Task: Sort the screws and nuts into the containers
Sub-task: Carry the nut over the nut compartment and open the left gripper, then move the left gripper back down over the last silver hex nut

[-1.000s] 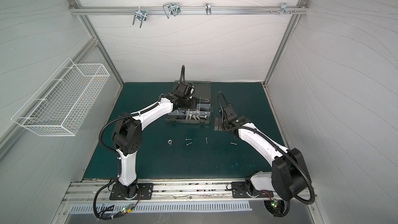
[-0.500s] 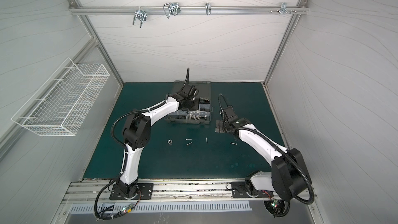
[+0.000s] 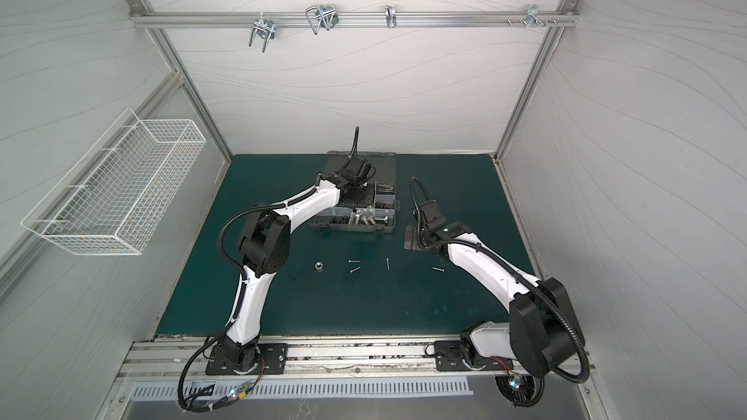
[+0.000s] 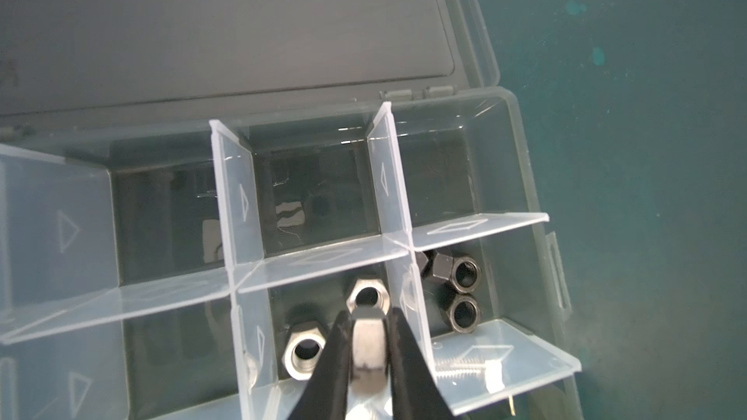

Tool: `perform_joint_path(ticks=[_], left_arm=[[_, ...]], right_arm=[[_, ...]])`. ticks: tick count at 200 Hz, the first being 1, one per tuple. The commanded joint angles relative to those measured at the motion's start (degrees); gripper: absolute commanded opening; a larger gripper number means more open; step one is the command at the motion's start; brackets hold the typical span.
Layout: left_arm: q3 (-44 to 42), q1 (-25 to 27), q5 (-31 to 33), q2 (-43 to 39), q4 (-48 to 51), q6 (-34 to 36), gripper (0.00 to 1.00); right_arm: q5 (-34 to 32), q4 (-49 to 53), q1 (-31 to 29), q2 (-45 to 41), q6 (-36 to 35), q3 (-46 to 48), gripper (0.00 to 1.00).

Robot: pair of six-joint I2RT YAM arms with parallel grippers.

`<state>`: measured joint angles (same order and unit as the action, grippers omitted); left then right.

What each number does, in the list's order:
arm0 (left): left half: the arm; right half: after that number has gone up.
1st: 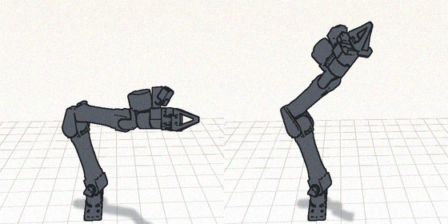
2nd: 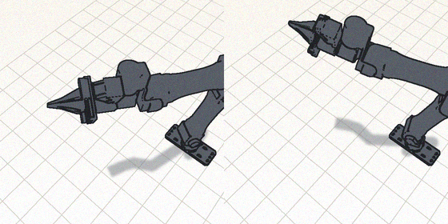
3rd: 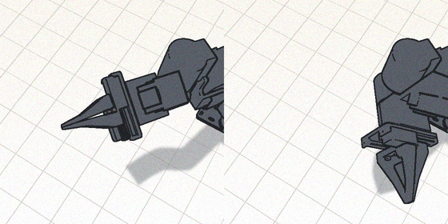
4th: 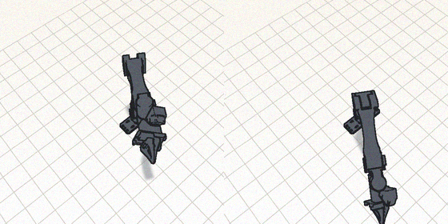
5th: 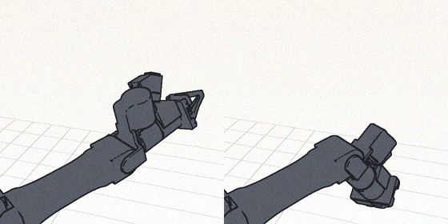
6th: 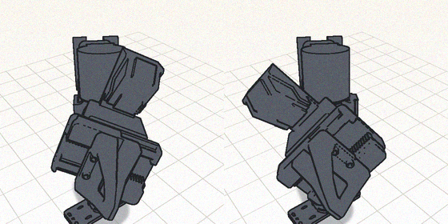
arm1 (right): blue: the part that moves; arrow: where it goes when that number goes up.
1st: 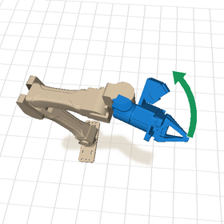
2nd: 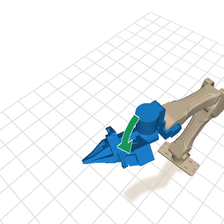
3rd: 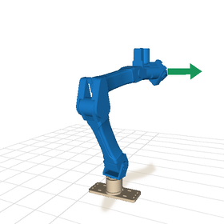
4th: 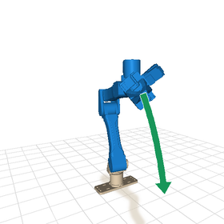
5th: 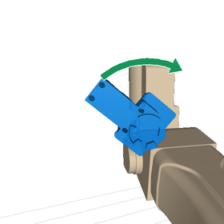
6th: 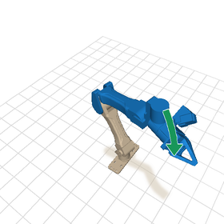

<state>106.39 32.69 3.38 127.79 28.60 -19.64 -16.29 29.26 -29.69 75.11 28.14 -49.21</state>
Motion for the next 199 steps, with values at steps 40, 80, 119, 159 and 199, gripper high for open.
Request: perform_joint_path(ticks=[40, 80, 119, 159, 199], left_arm=[[2.7, -0.1, 0.9, 0.5, 1.8, 0.2, 0.27], [-0.4, -0.2, 0.9, -5.2, 2.2, -0.7, 0.33], [-11.0, -0.2, 2.0, -15.9, 1.1, -2.8, 0.5], [-21.9, -0.2, 4.3, -27.9, 2.6, -4.7, 0.58], [-30.4, -0.2, 6.9, -37.4, 5.7, -6.4, 0.75]], right_arm=[[0.4, 0.4, 0.3, -1.8, 0.8, 1.1, 0.99], [0.4, 0.7, 0.3, -1.9, 0.2, 0.6, 0.99], [0.8, 0.9, 0.3, -1.4, -0.1, 0.4, 0.99], [0.3, 1.0, 0.3, -1.0, -0.5, 0.4, 0.99], [0.8, 1.2, 0.3, -0.3, -0.6, -0.2, 0.99]])
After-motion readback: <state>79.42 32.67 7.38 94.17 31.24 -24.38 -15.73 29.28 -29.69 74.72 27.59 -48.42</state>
